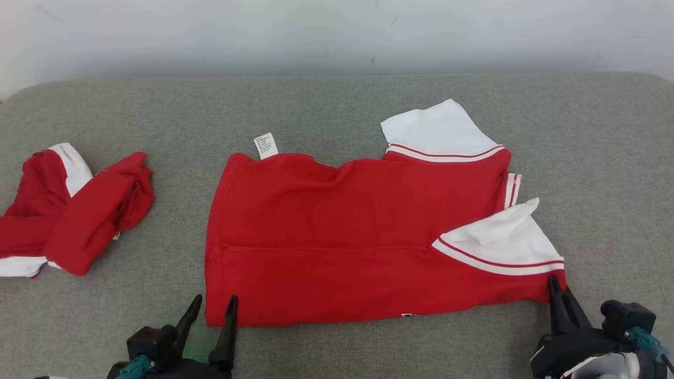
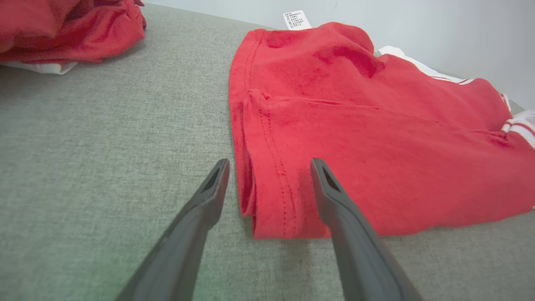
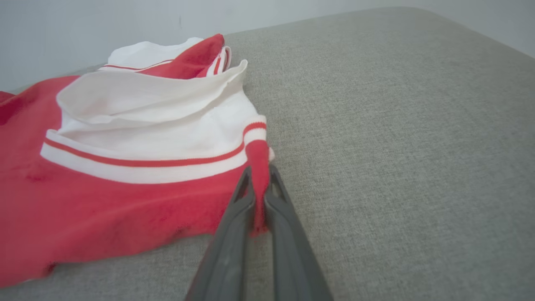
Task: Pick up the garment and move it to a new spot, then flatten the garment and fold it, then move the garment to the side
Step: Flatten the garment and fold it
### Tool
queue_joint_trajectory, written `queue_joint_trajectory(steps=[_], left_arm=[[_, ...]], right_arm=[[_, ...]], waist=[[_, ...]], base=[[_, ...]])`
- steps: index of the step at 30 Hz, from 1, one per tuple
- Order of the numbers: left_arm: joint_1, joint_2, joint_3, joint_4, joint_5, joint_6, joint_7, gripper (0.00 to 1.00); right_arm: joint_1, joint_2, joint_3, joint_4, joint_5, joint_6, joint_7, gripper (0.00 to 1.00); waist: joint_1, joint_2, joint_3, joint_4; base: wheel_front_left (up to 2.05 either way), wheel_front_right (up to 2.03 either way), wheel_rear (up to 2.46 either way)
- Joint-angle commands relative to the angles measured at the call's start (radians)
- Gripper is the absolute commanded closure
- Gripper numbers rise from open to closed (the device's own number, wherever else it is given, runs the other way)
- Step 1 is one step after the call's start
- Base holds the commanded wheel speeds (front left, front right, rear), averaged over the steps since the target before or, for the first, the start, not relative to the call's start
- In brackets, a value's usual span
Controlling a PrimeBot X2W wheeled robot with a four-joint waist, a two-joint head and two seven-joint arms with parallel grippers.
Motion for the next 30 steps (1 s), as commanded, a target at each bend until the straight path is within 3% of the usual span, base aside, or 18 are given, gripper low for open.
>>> queue_joint_trajectory(steps=[1, 2, 3, 4, 5, 6, 7, 17, 30], left_arm=[[-0.009, 0.001, -0.002, 0.022, -0.016, -0.005, -0.001, 0.02], [-0.014, 0.001, -0.007, 0.031, -0.021, -0.006, -0.001, 0.27], [-0.014, 0.001, -0.007, 0.031, -0.021, -0.006, -0.001, 0.27], [-0.017, 0.001, -0.007, 0.040, -0.027, -0.006, -0.001, 0.51], [-0.021, 0.001, -0.006, 0.046, -0.030, -0.006, -0.001, 0.66], [-0.021, 0.001, -0.007, 0.056, -0.033, -0.007, -0.001, 0.91], [-0.016, 0.001, -0.010, 0.067, -0.040, -0.008, -0.001, 1.00], [0.038, 0.002, -0.002, 0.143, -0.084, -0.018, 0.000, 1.00], [0.152, 0.003, 0.058, 0.197, -0.011, -0.021, 0.000, 1.00]], right_arm=[[-0.005, -0.003, 0.006, -0.009, 0.004, -0.001, -0.001, 1.00], [-0.006, -0.003, 0.007, -0.011, 0.006, -0.001, -0.001, 1.00], [-0.006, -0.003, 0.007, -0.011, 0.006, -0.001, -0.001, 1.00], [-0.008, -0.003, 0.010, -0.014, 0.008, -0.001, -0.001, 1.00], [-0.009, -0.003, 0.011, -0.016, 0.010, -0.001, -0.001, 1.00], [-0.011, -0.004, 0.012, -0.017, 0.010, -0.001, -0.001, 1.00], [-0.012, -0.005, 0.013, -0.016, 0.010, -0.001, 0.000, 1.00], [0.024, -0.008, 0.046, 0.014, 0.031, -0.001, 0.000, 1.00], [0.159, -0.044, 0.108, 0.003, 0.093, -0.001, 0.000, 1.00]], waist=[[-0.0001, 0.0000, 0.008, -0.014], [-0.0001, 0.0000, 0.010, -0.016], [-0.0001, 0.0000, 0.010, -0.016], [-0.0001, 0.0000, 0.010, -0.019], [-0.0001, 0.0000, 0.011, -0.022], [-0.0001, 0.0000, 0.012, -0.024], [-0.0001, 0.0000, 0.012, -0.026], [-0.0001, 0.0000, -0.072, -0.038], [-0.0001, 0.0000, -0.216, -0.034]], base=[[0.00, 0.00, 0.00], [0.00, 0.00, 0.00], [0.00, 0.00, 0.00], [0.00, 0.00, 0.00], [0.00, 0.00, 0.00], [0.00, 0.00, 0.00], [0.00, 0.00, 0.00], [0.00, 0.00, 0.00], [0.00, 0.00, 0.00]])
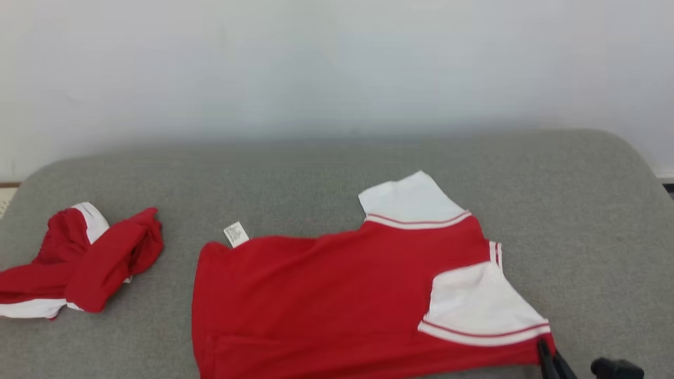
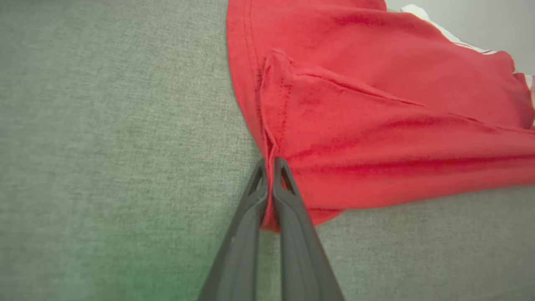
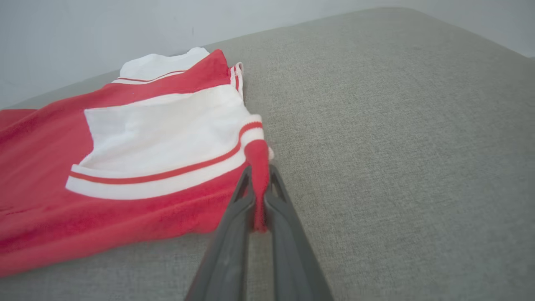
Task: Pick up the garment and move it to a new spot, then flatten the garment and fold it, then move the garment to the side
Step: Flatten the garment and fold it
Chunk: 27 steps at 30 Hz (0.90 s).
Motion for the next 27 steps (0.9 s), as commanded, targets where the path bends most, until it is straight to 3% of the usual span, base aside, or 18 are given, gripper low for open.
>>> queue_joint_trajectory(steps=[1, 7, 8, 9, 10, 11, 18, 27], left_arm=[[0.030, 0.006, 0.017, 0.008, 0.013, 0.004, 0.001, 1.00], [0.055, 0.008, 0.050, 0.012, 0.034, 0.003, 0.001, 1.00], [0.058, 0.008, 0.053, 0.012, 0.036, 0.003, 0.001, 1.00], [0.058, 0.008, 0.056, 0.009, 0.042, 0.004, 0.001, 0.83], [0.057, 0.008, 0.059, 0.004, 0.046, 0.007, 0.001, 0.47], [0.056, 0.008, 0.060, 0.000, 0.050, 0.011, 0.001, 0.00], [0.034, 0.004, 0.072, -0.073, 0.099, 0.033, 0.001, 0.00], [-0.114, 0.014, 0.070, -0.098, 0.148, 0.020, 0.000, 0.00]], right_arm=[[0.034, -0.016, 0.002, -0.003, 0.012, -0.001, -0.001, 1.00], [0.078, -0.031, 0.003, -0.003, 0.025, -0.001, -0.001, 1.00], [0.076, -0.027, 0.004, 0.000, 0.029, -0.001, -0.001, 0.86], [0.072, -0.022, 0.002, 0.003, 0.031, -0.001, -0.001, 0.54], [0.067, -0.020, -0.001, 0.005, 0.030, -0.001, -0.001, 0.00], [0.062, -0.016, -0.006, 0.004, 0.032, -0.001, -0.001, 0.00], [0.041, -0.004, -0.077, -0.046, -0.015, -0.001, 0.000, 0.00], [-0.114, -0.010, -0.051, -0.077, -0.057, -0.001, -0.001, 0.00]], waist=[[0.0001, 0.0000, -0.035, 0.007], [0.0001, 0.0000, -0.043, 0.014], [0.0001, 0.0000, -0.041, 0.015], [0.0001, 0.0000, -0.040, 0.016], [0.0001, 0.0000, -0.037, 0.017], [0.0001, 0.0000, -0.034, 0.019], [0.0001, 0.0000, -0.011, 0.034], [0.0001, 0.0000, 0.070, 0.055]], base=[[0.00, 0.00, 0.00], [0.00, 0.00, 0.00], [0.00, 0.00, 0.00], [0.00, 0.00, 0.00], [0.00, 0.00, 0.00], [0.00, 0.00, 0.00], [0.00, 0.00, 0.00], [0.00, 0.00, 0.00]])
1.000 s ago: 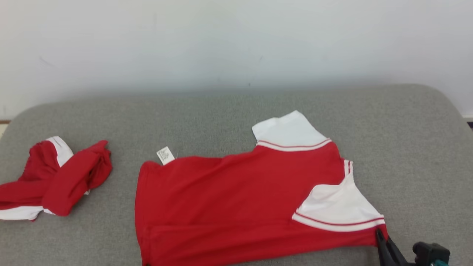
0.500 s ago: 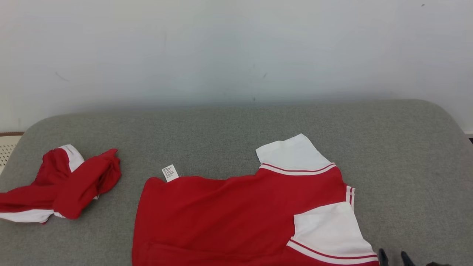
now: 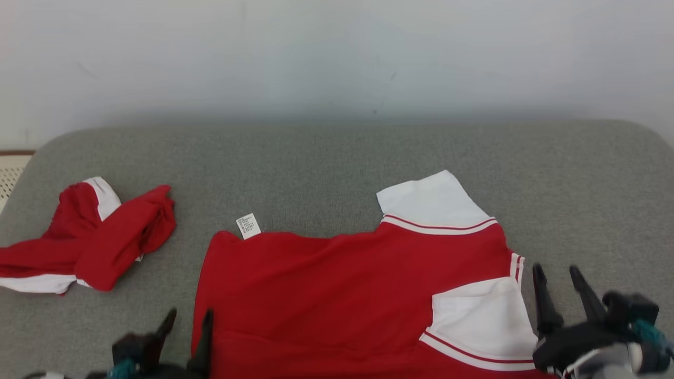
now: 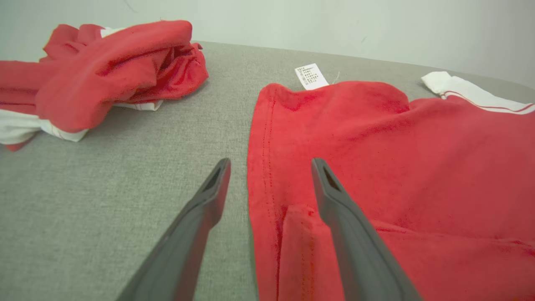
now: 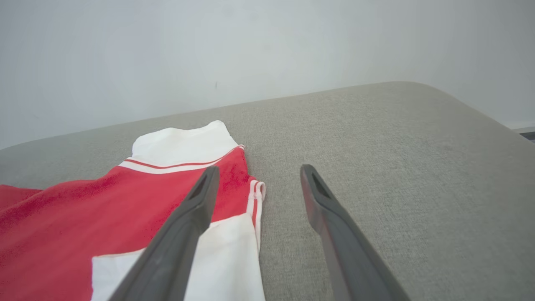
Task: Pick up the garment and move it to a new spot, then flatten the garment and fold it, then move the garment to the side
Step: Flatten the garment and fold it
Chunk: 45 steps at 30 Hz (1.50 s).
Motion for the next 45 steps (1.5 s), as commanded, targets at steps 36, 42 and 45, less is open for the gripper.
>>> queue_joint_trajectory(steps=[36, 42, 45], left_arm=[[-0.547, 0.081, -0.129, 0.350, -0.056, -0.021, 0.000, 0.61], [-0.561, 0.059, -0.162, 0.334, -0.074, -0.021, 0.000, 1.00], [-0.564, 0.050, -0.175, 0.306, -0.086, -0.021, 0.000, 1.00]], right_arm=[[-0.384, -0.038, 0.145, 0.012, 0.024, -0.001, -0.001, 0.00], [-0.561, -0.058, 0.231, 0.184, 0.064, -0.001, 0.002, 0.00], [-0.645, -0.059, 0.272, 0.277, 0.101, -0.001, 0.031, 0.00]], waist=[[0.0000, 0.0001, 0.309, -0.039], [0.0000, 0.0001, 0.333, -0.011], [0.0000, 0.0001, 0.342, 0.009]], base=[[0.00, 0.00, 0.00], [0.00, 0.00, 0.00], [0.00, 0.00, 0.00]])
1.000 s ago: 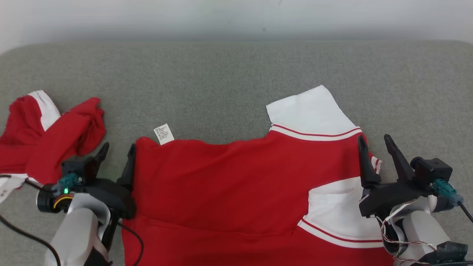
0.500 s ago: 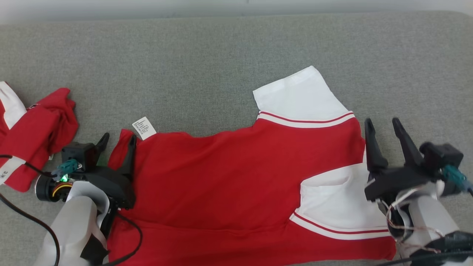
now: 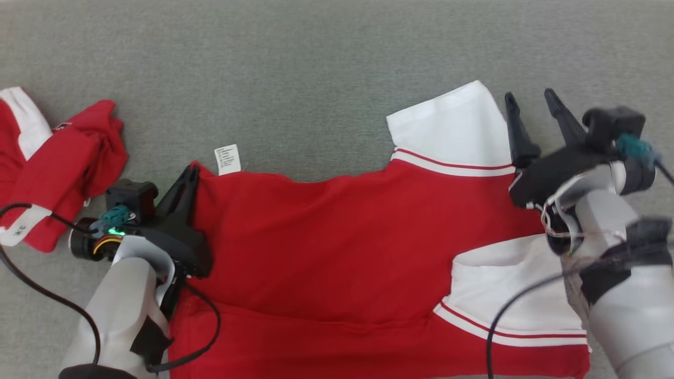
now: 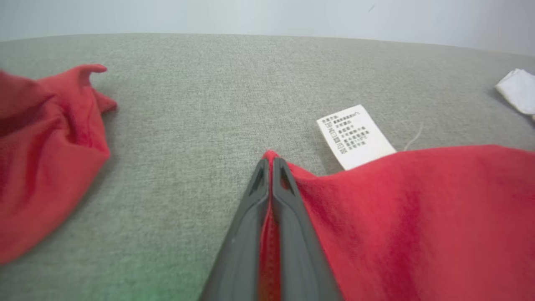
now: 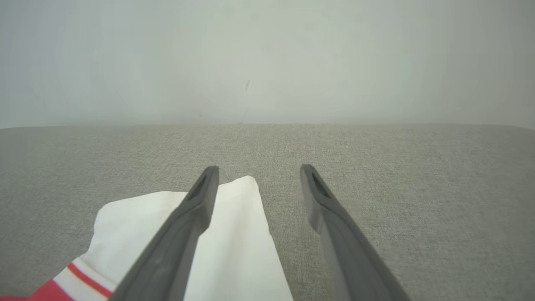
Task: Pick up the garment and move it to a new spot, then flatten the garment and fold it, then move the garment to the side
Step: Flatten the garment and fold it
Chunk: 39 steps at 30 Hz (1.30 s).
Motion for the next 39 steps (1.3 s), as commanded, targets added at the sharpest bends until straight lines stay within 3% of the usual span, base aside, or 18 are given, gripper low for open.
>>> queue_joint_trajectory(steps=[1, 7, 16, 18, 19, 20, 22, 23, 25, 35, 36, 37, 39], left_arm=[[0.002, -0.006, -0.006, -0.007, -0.011, 0.001, 0.001, 1.00], [0.019, -0.020, -0.015, -0.065, -0.018, 0.001, 0.000, 1.00], [0.034, -0.034, -0.048, -0.106, -0.027, 0.001, 0.000, 1.00], [0.037, -0.035, -0.053, -0.112, -0.031, 0.001, 0.000, 1.00], [0.038, -0.035, -0.056, -0.112, -0.033, 0.001, 0.000, 1.00], [0.039, -0.036, -0.059, -0.114, -0.036, 0.001, 0.000, 1.00], [0.042, -0.037, -0.064, -0.114, -0.040, 0.001, 0.000, 1.00], [0.042, -0.038, -0.066, -0.114, -0.043, 0.001, 0.000, 1.00], [0.043, -0.039, -0.069, -0.114, -0.045, 0.001, 0.000, 1.00], [0.059, -0.029, -0.048, -0.120, -0.039, 0.001, 0.000, 1.00], [0.061, -0.029, -0.048, -0.118, -0.039, 0.001, 0.000, 1.00], [0.061, -0.029, -0.048, -0.117, -0.038, 0.001, 0.000, 1.00], [0.058, -0.029, -0.050, -0.118, -0.037, 0.001, 0.000, 1.00]], right_arm=[[-0.032, -0.001, 0.017, 0.033, 0.020, -0.001, 0.015, 0.00], [-0.154, -0.011, 0.070, 0.191, 0.091, -0.001, 0.088, 0.00], [-0.276, 0.006, 0.119, 0.385, 0.095, -0.001, 0.161, 0.00], [-0.297, 0.012, 0.121, 0.421, 0.093, -0.001, 0.166, 0.10], [-0.304, 0.014, 0.117, 0.436, 0.098, -0.001, 0.162, 0.21], [-0.310, 0.014, 0.118, 0.450, 0.096, -0.001, 0.157, 0.51], [-0.319, 0.016, 0.120, 0.472, 0.094, -0.001, 0.151, 0.64], [-0.321, 0.013, 0.125, 0.480, 0.089, -0.001, 0.147, 0.80], [-0.323, 0.015, 0.126, 0.495, 0.094, -0.001, 0.137, 1.00], [-0.297, 0.024, 0.131, 0.512, 0.127, -0.001, 0.071, 1.00], [-0.296, 0.019, 0.135, 0.514, 0.128, -0.001, 0.073, 0.99], [-0.297, 0.016, 0.138, 0.516, 0.132, -0.001, 0.076, 0.86], [-0.301, 0.013, 0.140, 0.519, 0.139, -0.001, 0.077, 0.89]], waist=[[-0.0001, -0.0001, 0.013, 0.022], [-0.0001, -0.0001, 0.024, 0.066], [-0.0001, -0.0001, 0.046, 0.098], [-0.0001, -0.0001, 0.049, 0.102], [-0.0001, -0.0001, 0.050, 0.104], [-0.0001, -0.0001, 0.049, 0.106], [-0.0001, -0.0001, 0.046, 0.110], [-0.0001, -0.0001, 0.045, 0.111], [-0.0001, -0.0001, 0.042, 0.112], [-0.0001, -0.0001, 0.010, 0.093], [-0.0001, -0.0001, 0.007, 0.092], [-0.0001, -0.0001, 0.007, 0.093], [-0.0001, -0.0001, 0.011, 0.096]], base=[[0.00, 0.00, 0.00], [0.00, 0.00, 0.00], [0.00, 0.00, 0.00], [0.00, 0.00, 0.00], [0.00, 0.00, 0.00], [0.00, 0.00, 0.00], [0.00, 0.00, 0.00], [0.00, 0.00, 0.00], [0.00, 0.00, 0.00], [0.00, 0.00, 0.00], [0.00, 0.00, 0.00], [0.00, 0.00, 0.00], [0.00, 0.00, 0.00]])
